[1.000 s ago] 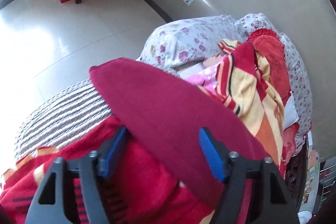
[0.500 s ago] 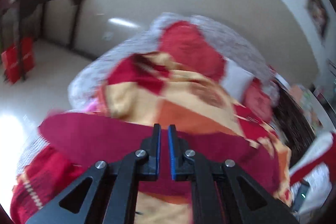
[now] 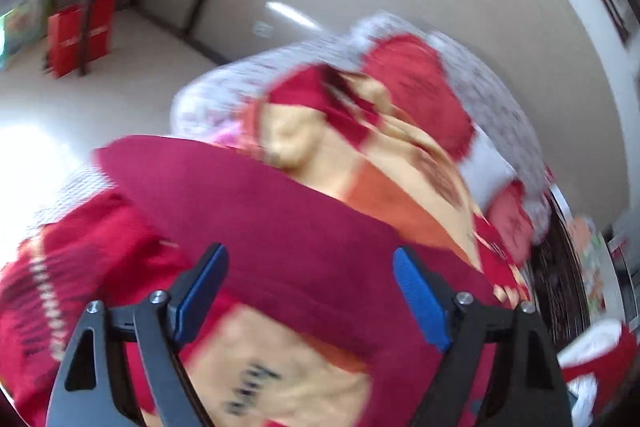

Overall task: Fold small clothes
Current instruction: 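Grasp the sweatshirt side with the left tool and fold it inward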

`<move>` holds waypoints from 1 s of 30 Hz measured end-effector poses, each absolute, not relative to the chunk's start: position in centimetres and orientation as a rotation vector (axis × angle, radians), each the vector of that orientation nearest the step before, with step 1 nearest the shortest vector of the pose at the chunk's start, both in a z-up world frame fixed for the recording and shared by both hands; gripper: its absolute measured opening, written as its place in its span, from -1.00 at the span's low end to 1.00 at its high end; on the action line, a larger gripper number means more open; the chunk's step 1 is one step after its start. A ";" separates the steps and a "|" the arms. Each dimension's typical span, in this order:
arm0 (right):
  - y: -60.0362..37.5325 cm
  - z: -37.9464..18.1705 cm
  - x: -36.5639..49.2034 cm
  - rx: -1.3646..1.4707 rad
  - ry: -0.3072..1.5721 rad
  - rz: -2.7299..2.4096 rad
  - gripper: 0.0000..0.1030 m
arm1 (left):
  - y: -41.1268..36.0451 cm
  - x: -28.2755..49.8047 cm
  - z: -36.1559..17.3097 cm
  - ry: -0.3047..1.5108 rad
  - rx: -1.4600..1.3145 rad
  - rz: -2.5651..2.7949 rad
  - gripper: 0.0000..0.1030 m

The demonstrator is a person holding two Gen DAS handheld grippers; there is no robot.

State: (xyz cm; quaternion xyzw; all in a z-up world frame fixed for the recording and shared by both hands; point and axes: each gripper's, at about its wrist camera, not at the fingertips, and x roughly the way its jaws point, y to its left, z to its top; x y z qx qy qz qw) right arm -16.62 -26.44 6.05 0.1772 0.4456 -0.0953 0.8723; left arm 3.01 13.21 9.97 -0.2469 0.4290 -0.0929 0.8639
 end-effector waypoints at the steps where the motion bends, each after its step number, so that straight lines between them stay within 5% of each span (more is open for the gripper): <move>1: -26.3 5.8 -16.5 0.381 0.938 -0.193 0.18 | 15.3 3.4 9.4 0.903 -0.551 -0.144 0.72; 5: -25.0 4.8 -15.5 0.386 0.963 -0.157 0.18 | 21.5 6.5 5.2 0.952 -0.715 -0.041 0.68; 10: -23.0 3.9 -14.4 0.355 1.000 -0.114 0.18 | 22.6 10.2 0.9 1.034 -0.809 -0.078 0.38; 13: -22.7 3.8 -14.1 0.335 1.012 -0.112 0.18 | 22.1 11.2 0.0 1.036 -0.788 -0.058 -0.12; 15: -22.8 3.7 -14.0 0.334 1.013 -0.114 0.18 | 21.6 11.2 0.3 1.038 -0.761 -0.057 -0.69; 24: -25.7 3.7 -15.1 0.416 0.976 -0.177 0.18 | 9.4 4.1 12.1 0.824 -0.460 -0.404 -0.84; 30: -27.6 4.4 -16.7 0.451 0.941 -0.215 0.18 | -5.5 -1.8 12.2 0.861 -0.245 -0.699 -0.82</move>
